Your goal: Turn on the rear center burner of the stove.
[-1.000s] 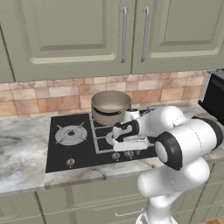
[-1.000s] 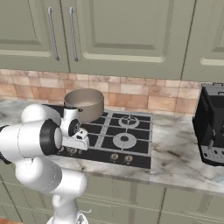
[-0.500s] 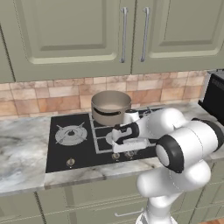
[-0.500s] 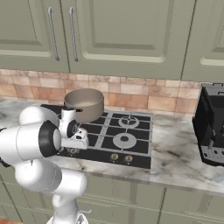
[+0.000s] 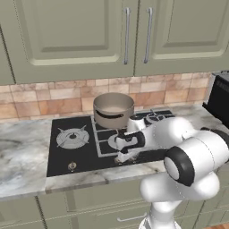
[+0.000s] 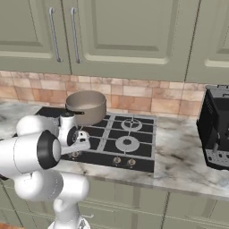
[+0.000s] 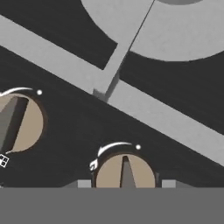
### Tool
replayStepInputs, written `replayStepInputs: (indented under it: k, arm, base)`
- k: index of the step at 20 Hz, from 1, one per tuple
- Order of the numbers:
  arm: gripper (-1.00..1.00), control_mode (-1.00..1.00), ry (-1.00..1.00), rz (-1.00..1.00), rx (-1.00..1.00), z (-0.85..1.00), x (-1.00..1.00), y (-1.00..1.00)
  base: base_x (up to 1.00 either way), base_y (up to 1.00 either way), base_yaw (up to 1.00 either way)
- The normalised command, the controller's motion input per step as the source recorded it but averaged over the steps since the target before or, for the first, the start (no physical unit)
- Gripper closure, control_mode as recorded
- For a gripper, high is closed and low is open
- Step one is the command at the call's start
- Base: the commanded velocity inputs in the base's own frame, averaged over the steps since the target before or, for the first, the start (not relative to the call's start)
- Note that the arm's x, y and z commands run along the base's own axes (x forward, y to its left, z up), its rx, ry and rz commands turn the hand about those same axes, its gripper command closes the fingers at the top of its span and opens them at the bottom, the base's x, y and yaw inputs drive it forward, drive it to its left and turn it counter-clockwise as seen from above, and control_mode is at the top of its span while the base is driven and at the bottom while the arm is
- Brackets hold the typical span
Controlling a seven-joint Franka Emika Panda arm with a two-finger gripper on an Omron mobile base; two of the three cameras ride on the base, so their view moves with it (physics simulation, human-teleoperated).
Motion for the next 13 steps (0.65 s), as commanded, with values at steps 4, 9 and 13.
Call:
replayStepInputs:
  k: [4,9,13]
  arm:
    - [1.00,-1.00,-0.14,0.69,0.09,-0.22,0.00,-0.01]
    - [1.00,-1.00,-0.12,0.67,0.04,-0.30,0.00,0.00]
    - [1.00,-1.00,-0.01,0.59,0.00,-0.31,0.00,0.01]
  base:
    - [0.00,0.00,0.00]
    - [0.00,0.00,0.00]
    - [0.00,0.00,0.00]
